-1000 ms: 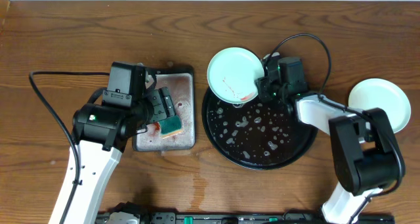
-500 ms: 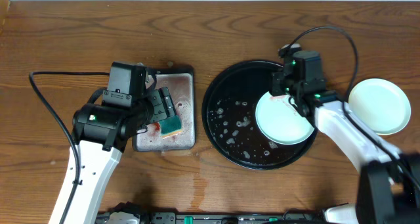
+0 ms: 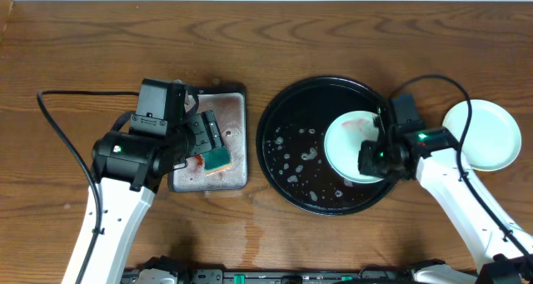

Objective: Clean dirty plates on tray and stack at the side
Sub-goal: 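Pull the back pale green plate forward in the black tray with right gripper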

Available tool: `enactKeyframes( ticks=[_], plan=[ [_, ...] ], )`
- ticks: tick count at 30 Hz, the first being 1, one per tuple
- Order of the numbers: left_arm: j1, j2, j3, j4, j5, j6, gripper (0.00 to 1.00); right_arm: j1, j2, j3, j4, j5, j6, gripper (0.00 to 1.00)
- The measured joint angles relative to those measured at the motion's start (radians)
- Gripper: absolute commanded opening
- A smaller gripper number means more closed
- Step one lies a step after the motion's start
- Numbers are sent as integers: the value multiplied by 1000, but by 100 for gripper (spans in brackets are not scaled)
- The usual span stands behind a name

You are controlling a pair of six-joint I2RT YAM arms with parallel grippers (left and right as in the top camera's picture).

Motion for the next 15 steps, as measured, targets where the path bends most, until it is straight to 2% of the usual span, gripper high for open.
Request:
enactKeyframes(
  ticks=[5, 10, 15],
  plan=[
    [0, 0, 0, 0, 0, 0, 83, 0, 1, -108, 72, -20, 192, 57],
    [0, 0, 0, 0, 0, 0, 83, 0, 2, -231, 226, -34, 397, 57],
    [0, 0, 0, 0, 0, 0, 83, -1, -7, -297, 375, -34, 544, 39]
  ],
)
